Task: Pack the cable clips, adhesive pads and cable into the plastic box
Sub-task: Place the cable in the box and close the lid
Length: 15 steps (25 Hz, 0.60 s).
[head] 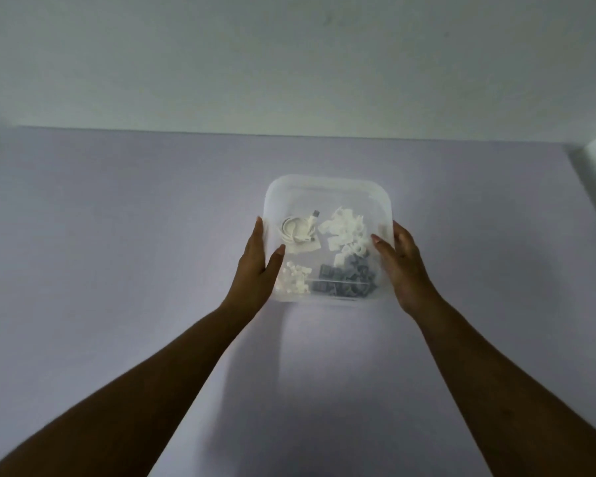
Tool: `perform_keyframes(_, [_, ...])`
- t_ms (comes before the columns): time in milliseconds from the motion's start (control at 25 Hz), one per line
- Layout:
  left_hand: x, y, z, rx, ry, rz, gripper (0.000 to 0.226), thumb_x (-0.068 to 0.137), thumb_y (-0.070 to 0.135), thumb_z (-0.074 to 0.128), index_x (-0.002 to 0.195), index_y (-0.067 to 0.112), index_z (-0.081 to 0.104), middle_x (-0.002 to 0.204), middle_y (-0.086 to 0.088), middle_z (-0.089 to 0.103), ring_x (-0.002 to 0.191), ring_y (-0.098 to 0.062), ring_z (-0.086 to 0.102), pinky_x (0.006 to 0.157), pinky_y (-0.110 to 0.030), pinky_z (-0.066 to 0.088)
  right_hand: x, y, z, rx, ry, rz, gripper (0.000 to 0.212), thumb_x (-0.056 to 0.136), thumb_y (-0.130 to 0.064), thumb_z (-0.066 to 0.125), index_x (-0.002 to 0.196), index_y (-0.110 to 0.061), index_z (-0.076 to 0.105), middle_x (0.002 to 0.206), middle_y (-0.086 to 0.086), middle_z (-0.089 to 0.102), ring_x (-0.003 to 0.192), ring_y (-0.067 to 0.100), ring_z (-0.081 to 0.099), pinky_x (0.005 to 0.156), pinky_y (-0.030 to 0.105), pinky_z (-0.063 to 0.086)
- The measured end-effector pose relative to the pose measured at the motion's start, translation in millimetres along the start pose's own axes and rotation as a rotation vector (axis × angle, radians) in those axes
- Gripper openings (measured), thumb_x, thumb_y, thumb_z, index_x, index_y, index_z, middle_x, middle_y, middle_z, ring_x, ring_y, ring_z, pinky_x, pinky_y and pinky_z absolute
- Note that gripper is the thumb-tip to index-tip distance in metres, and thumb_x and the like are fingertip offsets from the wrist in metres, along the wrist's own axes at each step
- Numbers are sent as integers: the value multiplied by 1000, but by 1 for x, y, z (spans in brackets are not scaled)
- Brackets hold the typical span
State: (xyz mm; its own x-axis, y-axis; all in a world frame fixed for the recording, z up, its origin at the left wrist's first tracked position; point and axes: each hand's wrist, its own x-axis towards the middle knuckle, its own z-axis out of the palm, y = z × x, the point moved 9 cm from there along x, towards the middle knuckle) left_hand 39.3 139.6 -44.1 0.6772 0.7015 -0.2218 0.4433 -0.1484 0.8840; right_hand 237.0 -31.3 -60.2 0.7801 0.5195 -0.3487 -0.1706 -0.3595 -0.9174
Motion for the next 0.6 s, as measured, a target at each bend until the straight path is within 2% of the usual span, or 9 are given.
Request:
perform_keyframes(120, [27, 7, 21, -2, 12, -12, 64, 101, 33, 39, 154, 20, 5, 162, -1, 17, 147, -21, 20, 112, -27, 18, 31, 4, -17, 50, 10, 24, 46, 92, -27, 59, 136, -21, 47, 129, 5, 61, 112, 21, 61, 83, 32, 54])
perform_keyframes(280, [44, 2, 37, 4, 38, -33, 63, 101, 31, 40, 154, 17, 7, 161, -1, 17, 147, -19, 19, 109, -21, 16, 59, 13, -23, 29, -22, 32, 44, 93, -25, 59, 135, -18, 48, 128, 5, 61, 114, 21, 61, 97, 40, 51])
perform_keyframes(480, [52, -3, 41, -6, 61, -53, 63, 101, 32, 39, 154, 18, 7, 162, 0, 17, 147, -18, 20, 108, -21, 16, 70, 5, -20, -90, -53, -2, 49, 94, -32, 55, 140, -22, 40, 131, -1, 55, 116, 18, 55, 95, 33, 48])
perform_keyframes(600, [54, -1, 42, 31, 40, -61, 63, 102, 33, 38, 154, 17, 6, 161, -2, 17, 147, -21, 21, 111, -25, 18, 72, 1, -21, -207, -46, -18, 55, 96, -35, 51, 145, -18, 32, 139, 4, 49, 122, 20, 50, 96, 29, 42])
